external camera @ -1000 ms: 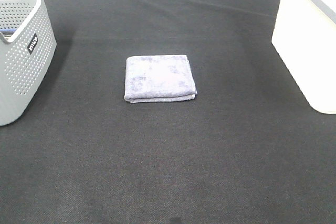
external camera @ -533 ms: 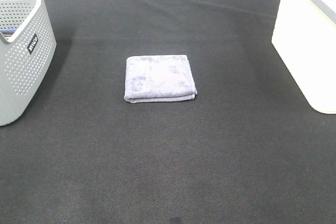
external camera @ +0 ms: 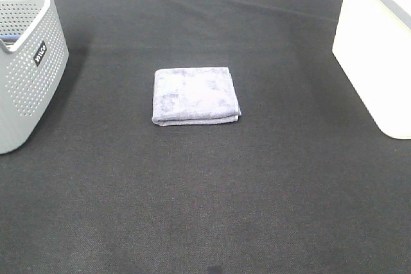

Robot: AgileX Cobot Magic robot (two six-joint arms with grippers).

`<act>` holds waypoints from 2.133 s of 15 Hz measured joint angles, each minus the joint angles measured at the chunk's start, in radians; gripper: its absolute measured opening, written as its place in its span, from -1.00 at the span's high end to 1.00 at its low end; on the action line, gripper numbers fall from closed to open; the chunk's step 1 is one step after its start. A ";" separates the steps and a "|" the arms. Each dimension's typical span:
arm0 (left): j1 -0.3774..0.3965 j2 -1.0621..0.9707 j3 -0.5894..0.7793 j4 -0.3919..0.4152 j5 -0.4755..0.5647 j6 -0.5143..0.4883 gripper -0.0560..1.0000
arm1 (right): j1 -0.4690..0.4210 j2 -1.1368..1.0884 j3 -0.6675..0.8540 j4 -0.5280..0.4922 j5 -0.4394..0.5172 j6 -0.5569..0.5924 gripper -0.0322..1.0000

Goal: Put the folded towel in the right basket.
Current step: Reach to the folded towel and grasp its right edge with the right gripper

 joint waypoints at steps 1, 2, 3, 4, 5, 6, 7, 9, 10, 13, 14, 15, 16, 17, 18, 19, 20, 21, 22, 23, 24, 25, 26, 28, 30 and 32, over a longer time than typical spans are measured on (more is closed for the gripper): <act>0.000 0.000 0.000 0.000 0.000 0.000 -0.95 | 0.000 0.000 0.000 0.000 0.000 0.000 -0.47; 0.000 0.000 0.000 0.000 0.000 0.000 -0.95 | 0.000 0.000 0.000 0.000 0.000 0.000 -0.47; 0.000 0.000 0.000 0.000 0.000 0.000 -0.95 | 0.000 0.000 0.000 0.000 0.000 0.000 -0.47; 0.000 0.000 0.000 0.000 0.000 0.000 -0.95 | 0.000 0.000 0.000 0.000 0.000 0.000 -0.47; 0.000 0.000 0.000 0.000 0.000 0.000 -0.95 | 0.000 0.000 0.000 0.000 0.000 0.000 -0.47; 0.000 0.000 0.000 0.000 0.000 0.000 -0.95 | 0.000 0.000 0.000 0.000 0.000 0.000 -0.47; 0.000 0.000 0.000 0.000 0.000 0.000 -0.95 | 0.000 0.000 0.000 0.000 0.000 0.000 -0.47; 0.000 0.000 0.000 0.000 0.000 0.000 -0.95 | 0.000 0.000 0.000 0.000 0.000 0.000 -0.47; 0.000 0.000 0.000 0.000 0.000 0.000 -0.95 | 0.000 0.000 0.000 0.000 0.000 0.000 -0.47; 0.000 0.000 0.000 0.000 0.000 0.000 -0.95 | 0.000 0.000 0.000 0.000 0.000 0.000 -0.47; 0.000 0.000 0.000 0.000 0.000 0.000 -0.95 | 0.000 0.000 0.000 0.000 0.000 0.000 -0.47; 0.000 0.000 0.000 0.000 0.000 0.000 -0.95 | 0.000 0.000 0.000 0.000 0.000 0.000 -0.47; 0.000 0.000 0.000 0.000 0.000 0.000 -0.95 | 0.000 0.000 0.000 0.000 0.000 0.000 -0.47; 0.000 0.000 0.000 0.000 0.000 0.000 -0.95 | 0.000 0.000 0.000 0.000 0.000 0.000 -0.47; 0.000 0.000 0.000 0.000 0.000 0.000 -0.95 | 0.000 0.000 0.000 0.000 0.000 0.000 -0.47; 0.000 0.000 0.000 0.000 0.000 0.000 -0.95 | 0.000 0.000 0.000 0.000 0.000 0.000 -0.47; 0.000 0.000 0.000 0.000 0.000 0.000 -0.95 | 0.000 0.000 0.000 0.000 0.000 0.000 -0.47; 0.000 0.000 0.000 0.000 0.000 0.000 -0.95 | 0.000 0.000 0.000 0.000 0.000 0.000 -0.47; 0.000 0.000 0.000 0.000 0.000 0.000 -0.95 | 0.000 0.000 0.000 0.000 0.000 0.000 -0.47; 0.000 0.000 0.000 0.000 0.000 0.000 -0.95 | 0.000 0.000 0.000 0.000 0.000 0.000 -0.47; 0.000 0.000 0.000 0.000 0.000 0.000 -0.95 | 0.000 0.000 0.000 0.000 0.000 0.000 -0.47; 0.000 0.000 0.000 0.000 0.000 0.000 -0.95 | 0.000 0.000 0.000 0.000 0.000 0.000 -0.47; 0.000 0.000 0.000 0.000 0.000 0.000 -0.95 | 0.000 0.001 -0.004 0.000 -0.005 0.000 -0.47; 0.000 0.000 0.000 0.000 0.000 0.000 -0.95 | 0.000 0.029 -0.023 0.000 -0.054 0.000 -0.47; 0.000 0.000 0.000 0.000 0.000 0.000 -0.95 | 0.000 0.129 -0.061 0.013 -0.166 0.000 -0.47; 0.000 0.000 0.000 0.000 0.000 0.000 -0.95 | 0.000 0.279 -0.113 0.019 -0.289 0.000 -0.47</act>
